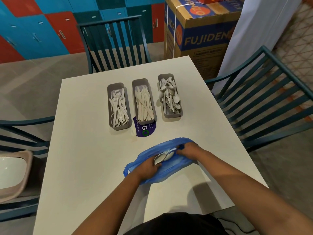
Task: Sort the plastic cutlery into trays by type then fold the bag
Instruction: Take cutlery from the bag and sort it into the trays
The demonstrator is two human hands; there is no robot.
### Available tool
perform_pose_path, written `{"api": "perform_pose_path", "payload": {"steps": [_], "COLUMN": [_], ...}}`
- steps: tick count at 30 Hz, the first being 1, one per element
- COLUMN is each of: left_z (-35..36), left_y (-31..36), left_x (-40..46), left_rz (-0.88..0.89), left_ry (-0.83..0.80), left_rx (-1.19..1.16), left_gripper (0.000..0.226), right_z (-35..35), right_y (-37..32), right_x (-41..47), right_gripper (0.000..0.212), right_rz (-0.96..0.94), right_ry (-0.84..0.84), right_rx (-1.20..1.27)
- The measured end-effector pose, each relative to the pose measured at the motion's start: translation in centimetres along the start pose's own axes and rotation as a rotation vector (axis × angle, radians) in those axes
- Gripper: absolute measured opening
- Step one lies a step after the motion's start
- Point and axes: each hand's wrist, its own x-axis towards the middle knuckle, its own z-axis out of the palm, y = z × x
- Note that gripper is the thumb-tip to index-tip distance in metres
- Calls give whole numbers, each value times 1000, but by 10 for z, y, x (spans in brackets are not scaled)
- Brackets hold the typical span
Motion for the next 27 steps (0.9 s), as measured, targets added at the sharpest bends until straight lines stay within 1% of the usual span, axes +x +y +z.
{"api": "perform_pose_path", "payload": {"steps": [1,3,5,6,7,8,9,10,11,12,13,15,17,19,22,24,26,27], "left_z": [-1,-6,-10,-4,-1,-7,-16,-12,-3,-6,-23,-44,-48,-53,-59,-63,-66,-67], "left_y": [-1,2,2,7,3,-7,3,2,-5,10,33,39,43,50,51,56,59,62], "left_x": [0,-6,-6,-1,-5,-16,-11,-8,-4,5,-5,-12,-9,-8,-9,-7,-3,-2], "left_rz": [10,40,42,-17,-14,-57,-286,-257,9,118,185,283,279,204,113,21,-77,-117], "left_ry": [20,56,34,41,-59,-73,-222,-169,-60,21,75,86,54,32,82,137,192,209], "left_rx": [-10,-23,-30,-81,-41,107,131,83,2,-84,-240,-402,-493,-648,-994,-1210,-1344,-1398], "left_gripper": [42,41,40,41,42,43,41,37,33,30,26,15,9,8,18,20,20,21], "right_z": [0,-1,-3,-3,-4,-5,-6,-8,-9,-10,-11,-10,-11,-12,-13,-16,-21,-25], "right_y": [0,-2,-8,-12,-16,-22,-27,-29,-28,-25,-22,-15,-10,-11,-19,-33,-48,-56], "right_x": [1,1,-2,-1,1,1,0,0,1,2,1,-3,-5,-6,-2,-2,-5,-9], "right_gripper": [24,28,34,35,37,39,41,41,40,38,36,34,31,27,32,35,37,34], "right_rz": [1,2,30,66,111,161,214,228,209,174,137,87,47,20,39,76,68,22], "right_ry": [3,5,6,-2,-16,-29,-48,-71,-83,-87,-78,-51,-41,-64,-131,-215,-258,-244], "right_rx": [-32,-120,-223,-272,-312,-358,-381,-398,-396,-393,-395,-374,-330,-319,-438,-545,-564,-531]}}
